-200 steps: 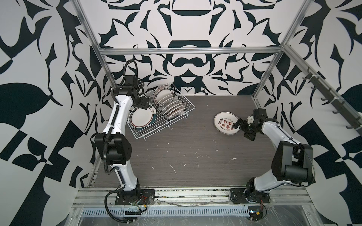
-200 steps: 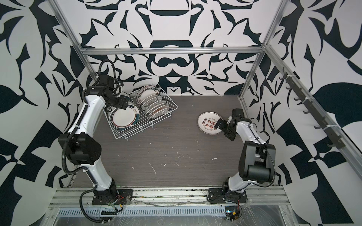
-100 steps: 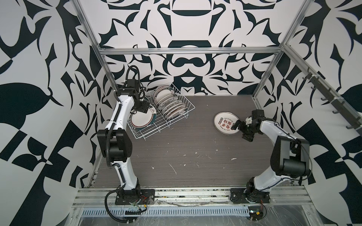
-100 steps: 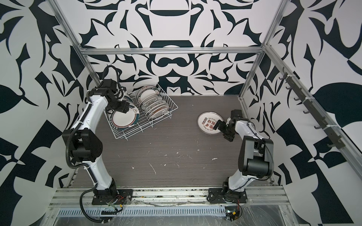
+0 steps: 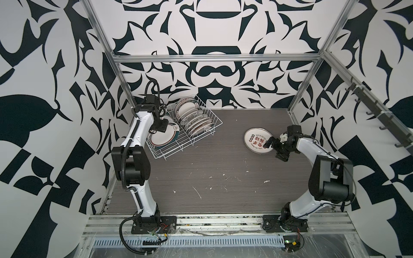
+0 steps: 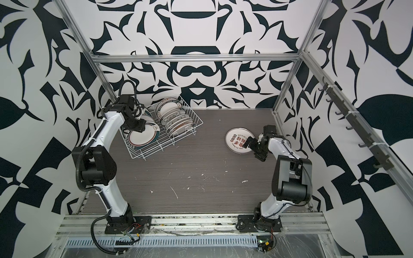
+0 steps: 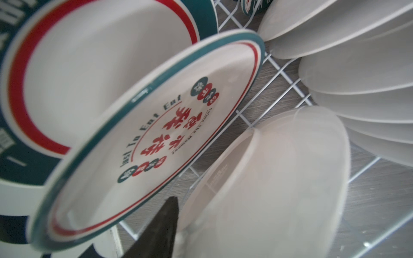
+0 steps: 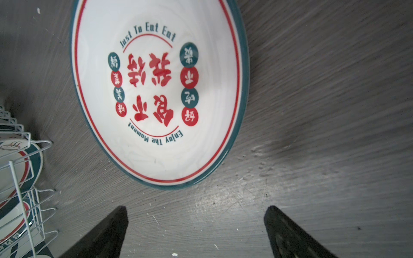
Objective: Unload the plates from the dish rack
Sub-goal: Pick up a plate from the dish rack.
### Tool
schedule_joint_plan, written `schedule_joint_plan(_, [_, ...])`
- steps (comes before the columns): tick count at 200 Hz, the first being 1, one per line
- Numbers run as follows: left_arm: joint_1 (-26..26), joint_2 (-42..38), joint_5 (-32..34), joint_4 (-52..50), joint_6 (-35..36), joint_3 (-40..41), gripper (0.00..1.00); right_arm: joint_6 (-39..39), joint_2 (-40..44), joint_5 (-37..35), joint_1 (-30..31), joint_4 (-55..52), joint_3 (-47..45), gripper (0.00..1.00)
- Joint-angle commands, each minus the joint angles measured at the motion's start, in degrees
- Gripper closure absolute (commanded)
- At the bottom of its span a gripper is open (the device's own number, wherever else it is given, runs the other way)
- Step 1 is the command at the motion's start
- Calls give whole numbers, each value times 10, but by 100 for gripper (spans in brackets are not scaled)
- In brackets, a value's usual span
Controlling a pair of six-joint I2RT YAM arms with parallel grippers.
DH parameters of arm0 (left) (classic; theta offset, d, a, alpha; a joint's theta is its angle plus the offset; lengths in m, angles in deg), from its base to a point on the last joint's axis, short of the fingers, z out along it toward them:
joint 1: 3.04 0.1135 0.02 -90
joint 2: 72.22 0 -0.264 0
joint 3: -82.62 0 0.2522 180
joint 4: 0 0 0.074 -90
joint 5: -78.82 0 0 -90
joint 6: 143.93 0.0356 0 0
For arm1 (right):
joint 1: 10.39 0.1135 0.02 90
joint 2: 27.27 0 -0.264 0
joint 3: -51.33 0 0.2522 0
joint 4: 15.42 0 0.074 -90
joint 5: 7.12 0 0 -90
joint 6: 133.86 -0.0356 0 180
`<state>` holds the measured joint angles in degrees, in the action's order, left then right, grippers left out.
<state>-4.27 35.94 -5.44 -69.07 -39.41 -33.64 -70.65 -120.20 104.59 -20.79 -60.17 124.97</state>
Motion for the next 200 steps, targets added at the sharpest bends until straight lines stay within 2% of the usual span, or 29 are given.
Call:
schedule_joint_plan(1, [2, -13, 0, -3, -11, 15, 53, 7, 28, 6, 0, 2, -2, 1])
schedule_joint_plan(54, [2, -30, 17, 10, -14, 30, 68, 4, 31, 18, 0, 7, -3, 1])
schedule_joint_plan(200, [1, -57, 38, 21, -45, 60, 92, -10, 16, 64, 0, 21, -2, 1])
